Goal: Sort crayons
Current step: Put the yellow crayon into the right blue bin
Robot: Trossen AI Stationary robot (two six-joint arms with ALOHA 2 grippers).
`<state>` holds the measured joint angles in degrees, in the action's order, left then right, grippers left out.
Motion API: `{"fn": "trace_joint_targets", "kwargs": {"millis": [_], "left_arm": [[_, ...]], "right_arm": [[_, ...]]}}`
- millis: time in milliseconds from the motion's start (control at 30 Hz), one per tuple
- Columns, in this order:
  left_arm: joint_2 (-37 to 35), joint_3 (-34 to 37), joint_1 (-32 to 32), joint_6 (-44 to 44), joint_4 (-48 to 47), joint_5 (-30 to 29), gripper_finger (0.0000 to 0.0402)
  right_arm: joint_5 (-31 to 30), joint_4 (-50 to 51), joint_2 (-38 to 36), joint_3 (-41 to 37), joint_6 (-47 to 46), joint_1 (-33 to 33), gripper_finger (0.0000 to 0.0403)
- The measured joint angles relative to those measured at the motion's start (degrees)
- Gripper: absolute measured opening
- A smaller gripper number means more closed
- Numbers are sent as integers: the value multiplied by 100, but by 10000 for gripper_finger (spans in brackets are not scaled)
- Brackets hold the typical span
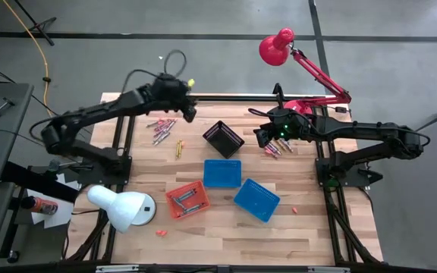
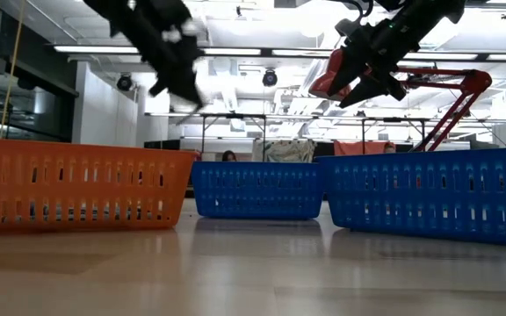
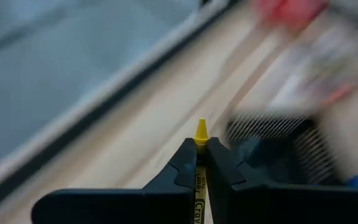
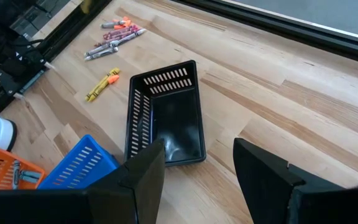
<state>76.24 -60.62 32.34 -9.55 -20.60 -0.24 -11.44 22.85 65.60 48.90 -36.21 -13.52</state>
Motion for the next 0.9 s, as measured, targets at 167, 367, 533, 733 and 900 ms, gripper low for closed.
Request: {"fn": "trace_joint_targets", "kwargs": {"millis": [167, 367, 533, 733, 900], "left_arm": [[-351, -13, -261, -21, 1515, 320, 1], [-266, -13, -563, -22, 1890, 321, 0], [-43, -15, -1156, 0, 2033, 469, 0], [854, -12, -2351, 193, 3420, 485, 0], [2086, -477, -3139, -215, 4516, 486, 0]], "right_arm": [[0, -2, 0, 0, -2, 1, 185], [0, 0, 0, 0, 7, 0, 185], [32, 28, -161, 0, 22, -135, 185], [46, 38, -641, 0, 170, -473, 185], [46, 42, -1043, 0, 171, -616, 185]]}}
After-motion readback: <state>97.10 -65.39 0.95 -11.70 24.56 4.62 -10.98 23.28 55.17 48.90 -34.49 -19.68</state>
